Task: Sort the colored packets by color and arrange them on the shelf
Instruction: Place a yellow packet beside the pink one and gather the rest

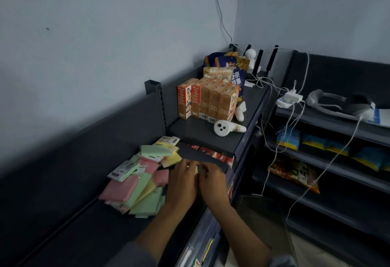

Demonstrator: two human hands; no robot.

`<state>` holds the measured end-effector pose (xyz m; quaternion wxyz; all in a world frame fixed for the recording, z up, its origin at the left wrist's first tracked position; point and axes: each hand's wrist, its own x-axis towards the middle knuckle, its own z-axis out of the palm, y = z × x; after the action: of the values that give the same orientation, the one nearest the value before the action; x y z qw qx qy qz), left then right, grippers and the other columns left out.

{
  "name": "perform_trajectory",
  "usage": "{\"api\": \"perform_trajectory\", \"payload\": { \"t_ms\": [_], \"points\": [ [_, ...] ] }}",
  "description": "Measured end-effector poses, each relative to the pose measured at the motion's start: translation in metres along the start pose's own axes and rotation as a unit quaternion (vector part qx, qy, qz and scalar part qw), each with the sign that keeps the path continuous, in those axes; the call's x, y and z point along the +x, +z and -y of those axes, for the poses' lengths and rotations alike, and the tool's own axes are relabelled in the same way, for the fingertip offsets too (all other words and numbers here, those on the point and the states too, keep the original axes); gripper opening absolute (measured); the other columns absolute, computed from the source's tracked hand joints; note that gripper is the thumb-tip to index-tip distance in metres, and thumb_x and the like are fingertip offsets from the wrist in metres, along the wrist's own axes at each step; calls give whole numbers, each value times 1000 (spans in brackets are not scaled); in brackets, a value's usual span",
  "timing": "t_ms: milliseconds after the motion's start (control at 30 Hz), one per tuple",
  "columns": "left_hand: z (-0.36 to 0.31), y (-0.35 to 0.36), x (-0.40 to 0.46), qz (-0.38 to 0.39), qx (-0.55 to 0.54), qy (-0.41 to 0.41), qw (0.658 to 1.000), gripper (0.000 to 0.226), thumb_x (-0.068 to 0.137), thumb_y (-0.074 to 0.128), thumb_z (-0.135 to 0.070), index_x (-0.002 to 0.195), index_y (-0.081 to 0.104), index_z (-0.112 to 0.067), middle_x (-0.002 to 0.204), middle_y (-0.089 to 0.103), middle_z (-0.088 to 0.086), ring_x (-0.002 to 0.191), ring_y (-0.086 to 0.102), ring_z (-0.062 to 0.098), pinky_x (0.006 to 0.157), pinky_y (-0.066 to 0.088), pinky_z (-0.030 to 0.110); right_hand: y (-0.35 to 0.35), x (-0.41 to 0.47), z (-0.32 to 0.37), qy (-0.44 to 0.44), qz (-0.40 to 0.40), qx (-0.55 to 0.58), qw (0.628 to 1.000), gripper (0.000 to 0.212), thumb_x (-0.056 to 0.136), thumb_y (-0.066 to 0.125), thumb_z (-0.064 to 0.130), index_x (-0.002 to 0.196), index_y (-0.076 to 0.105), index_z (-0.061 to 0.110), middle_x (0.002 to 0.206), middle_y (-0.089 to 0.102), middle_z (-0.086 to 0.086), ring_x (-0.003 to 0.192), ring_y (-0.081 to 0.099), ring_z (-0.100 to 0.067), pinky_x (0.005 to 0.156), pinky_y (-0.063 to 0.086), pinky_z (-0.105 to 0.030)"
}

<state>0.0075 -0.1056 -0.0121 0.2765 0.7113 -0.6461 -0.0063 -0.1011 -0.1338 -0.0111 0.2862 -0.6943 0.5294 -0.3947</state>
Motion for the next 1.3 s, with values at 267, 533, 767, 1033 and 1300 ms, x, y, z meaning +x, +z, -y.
{"api": "perform_trajectory", "payload": {
  "t_ms": [267,533,767,1033,1300],
  "points": [
    [28,-2,21,35,71,-59,995,35,96,52,-27,131,51,-28,126,54,-4,116,53,16,89,45,30,32,38,-7,-92,131,-11,987,36,76,58,-1,105,73,15,105,71,1,93,64,-11,74,41,-4],
    [21,15,46,68,112,-99,987,26,98,48,-24,123,51,-23,121,57,-1,111,55,18,91,47,34,47,65,-39,-163,197,-33,966,20,80,57,17,97,65,20,92,70,3,83,65,-16,70,52,-37],
    [6,34,65,65,129,-100,984,17,96,48,-19,113,50,-19,112,59,2,104,57,20,88,47,37,32,87,-50,-220,196,-29,955,6,80,62,16,86,61,17,79,64,1,68,58,-15,63,49,-39],
    [-6,19,77,-37,158,-52,985,30,99,39,-41,101,61,-20,97,63,1,91,56,21,73,43,37,24,107,-59,-240,159,-96,953,34,84,56,42,112,65,26,105,59,11,93,43,-7,87,27,-9],
    [-11,11,69,-41,140,-104,984,42,104,25,-42,112,60,-21,102,65,1,92,60,22,80,51,43,19,99,-44,-375,71,-89,920,8,84,64,14,89,67,18,86,66,1,84,56,-19,80,41,-36]
  ]
}}
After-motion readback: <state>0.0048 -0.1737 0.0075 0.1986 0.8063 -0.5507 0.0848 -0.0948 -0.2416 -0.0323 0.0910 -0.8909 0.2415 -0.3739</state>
